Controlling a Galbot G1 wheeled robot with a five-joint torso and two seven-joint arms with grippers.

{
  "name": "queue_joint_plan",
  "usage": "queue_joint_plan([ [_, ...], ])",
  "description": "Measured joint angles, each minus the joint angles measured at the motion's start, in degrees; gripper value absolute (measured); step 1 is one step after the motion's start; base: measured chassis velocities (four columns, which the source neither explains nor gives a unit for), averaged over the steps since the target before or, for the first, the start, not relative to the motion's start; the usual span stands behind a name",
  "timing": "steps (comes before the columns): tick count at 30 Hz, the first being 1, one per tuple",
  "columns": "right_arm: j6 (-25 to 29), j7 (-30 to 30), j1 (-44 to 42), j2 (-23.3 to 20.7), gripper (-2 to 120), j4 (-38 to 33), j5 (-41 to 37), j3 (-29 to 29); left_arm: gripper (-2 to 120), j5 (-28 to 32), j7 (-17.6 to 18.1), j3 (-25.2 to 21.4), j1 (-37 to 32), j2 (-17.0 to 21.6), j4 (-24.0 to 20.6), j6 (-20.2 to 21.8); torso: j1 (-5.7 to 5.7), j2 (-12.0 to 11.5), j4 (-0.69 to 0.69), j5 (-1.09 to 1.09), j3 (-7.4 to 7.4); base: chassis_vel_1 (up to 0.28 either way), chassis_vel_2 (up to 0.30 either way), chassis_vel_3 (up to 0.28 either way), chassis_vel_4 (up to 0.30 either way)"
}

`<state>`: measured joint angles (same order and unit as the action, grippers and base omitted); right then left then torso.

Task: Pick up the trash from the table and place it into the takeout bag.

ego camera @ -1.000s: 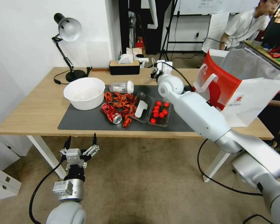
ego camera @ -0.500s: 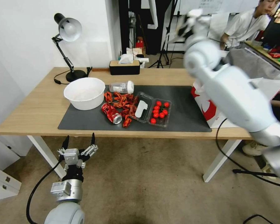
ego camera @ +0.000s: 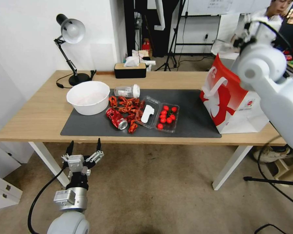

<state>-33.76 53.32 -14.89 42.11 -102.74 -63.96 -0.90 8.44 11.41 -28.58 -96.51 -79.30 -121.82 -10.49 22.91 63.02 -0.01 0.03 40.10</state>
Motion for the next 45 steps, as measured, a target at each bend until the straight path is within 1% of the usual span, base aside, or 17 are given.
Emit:
queue_joint_plan([
  [6, -0.1, 0.0, -3.2, -1.5, 0, -0.9, -0.3, -1.6, 100, -0.2, -0.1, 0.5, 0.0, 0.0, -0.1, 0.0, 0.0, 0.0, 0.01, -0.03, 0.0, 0.0, 0.0, 0.0, 0.0],
  [8, -0.6, 0.1, -4.1, -1.9, 9, -1.1, -0.4, -2.0, 100, -0.2, -0.1, 0.5, 0.0, 0.1, -0.2, 0.0, 0.0, 0.0, 0.01, -0.03, 0.0, 0.0, 0.0, 0.0, 0.0],
  [11, -0.8, 0.2, -4.3, -1.9, 14, -1.2, -0.5, -2.0, 100, -0.2, -0.1, 0.5, 0.0, 0.2, -0.2, 0.0, 0.0, 0.0, 0.01, -0.03, 0.0, 0.0, 0.0, 0.0, 0.0],
  [12, -0.8, 0.3, -4.3, -2.0, 25, -1.2, -0.6, -2.0, 100, -0.2, -0.1, 0.3, 0.0, 0.3, -0.3, 0.0, 0.0, 0.0, 0.01, -0.03, 0.0, 0.0, 0.0, 0.0, 0.0],
  [14, -0.8, 0.4, -4.3, -2.0, 26, -1.2, -0.7, -2.0, 100, -0.2, 0.0, 0.3, 0.0, 0.4, -0.3, 0.1, 0.0, 0.0, 0.01, -0.03, 0.0, 0.0, 0.0, 0.0, 0.0],
  [16, -0.8, 0.5, -4.3, -2.0, 37, -1.2, -0.8, -2.0, 100, -0.1, 0.0, 0.2, 0.0, 0.4, -0.5, 0.1, 0.0, 0.0, 0.01, -0.03, 0.0, 0.0, 0.0, 0.0, 0.0],
  [18, -0.9, 0.5, -4.3, -2.0, 41, -1.2, -0.8, -2.0, 100, -0.1, 0.0, 0.2, -0.1, 0.4, -0.5, 0.1, 0.0, 0.0, 0.01, -0.03, 0.0, 0.0, 0.0, 0.0, 0.0],
  [20, -0.9, 0.5, -4.3, -2.2, 53, -1.2, -1.0, -1.9, 100, -0.1, 0.0, 0.2, -0.1, 0.4, -0.6, 0.1, 0.0, 0.0, 0.01, -0.03, 0.0, 0.0, 0.0, 0.0, 0.0],
  [21, -0.9, 0.5, -4.3, -2.2, 53, -1.2, -1.0, -1.9, 100, -0.1, 0.0, 0.2, -0.1, 0.4, -0.6, 0.1, 0.0, 0.0, 0.01, -0.03, 0.0, 0.0, 0.0, 0.0, 0.0],
  [24, -2.0, 1.0, -4.2, -2.5, 66, -1.2, -3.2, -1.7, 100, -0.1, 0.0, 0.2, -0.2, 0.6, -0.9, 0.1, 0.0, 0.0, 0.01, -0.03, 0.0, 0.0, 0.0, 0.0, 0.0],
  [25, -2.0, 1.0, -4.2, -2.5, 66, -1.2, -3.2, -1.7, 100, -0.1, 0.0, 0.2, -0.2, 0.6, -0.9, 0.1, 0.0, 0.0, 0.01, -0.03, 0.0, 0.0, 0.0, 0.0, 0.0],
  [28, -3.9, 1.5, -4.0, -3.0, 82, -1.5, -6.4, -1.5, 100, -0.1, 0.0, 0.2, -0.2, 0.6, -1.1, 0.1, 0.0, 0.0, 0.01, -0.03, 0.0, 0.0, 0.0, 0.0, 0.0],
  [29, -3.9, 1.5, -4.0, -3.0, 82, -1.5, -6.4, -1.5, 100, -0.1, 0.0, 0.2, -0.2, 0.6, -1.1, 0.1, 0.0, 0.0, 0.01, -0.03, 0.0, 0.0, 0.0, 0.0, 0.0],
  [32, -4.8, 1.5, -4.0, -3.4, 95, -1.5, -7.4, -1.5, 100, -0.1, 0.0, 0.2, -0.3, 0.6, -1.3, 0.1, 0.0, 0.0, 0.0, -0.03, 0.0, 0.0, 0.0, 0.0, 0.0],
  [34, -5.2, 1.5, -3.9, -3.6, 99, -1.5, -7.7, -1.5, 100, -0.1, 0.0, 0.2, -0.4, 0.6, -1.5, 0.1, 0.0, 0.0, 0.01, -0.03, 0.01, 0.0, 0.0, 0.0, 0.0],
  [40, -6.5, 1.5, -3.4, -4.1, 100, -1.7, -9.0, -1.3, 100, -0.1, 0.0, 0.2, -0.7, 0.6, -1.7, 0.1, 0.0, 0.0, 0.01, -0.03, 0.01, 0.0, 0.0, 0.0, 0.0],
  [45, -7.8, 2.6, -2.0, -5.0, 100, -1.7, -13.9, -0.8, 100, -0.2, 0.0, 0.2, -0.9, 0.6, -2.0, 0.1, 0.0, 0.0, 0.01, -0.03, 0.01, 0.0, 0.0, 0.0, 0.0],
])
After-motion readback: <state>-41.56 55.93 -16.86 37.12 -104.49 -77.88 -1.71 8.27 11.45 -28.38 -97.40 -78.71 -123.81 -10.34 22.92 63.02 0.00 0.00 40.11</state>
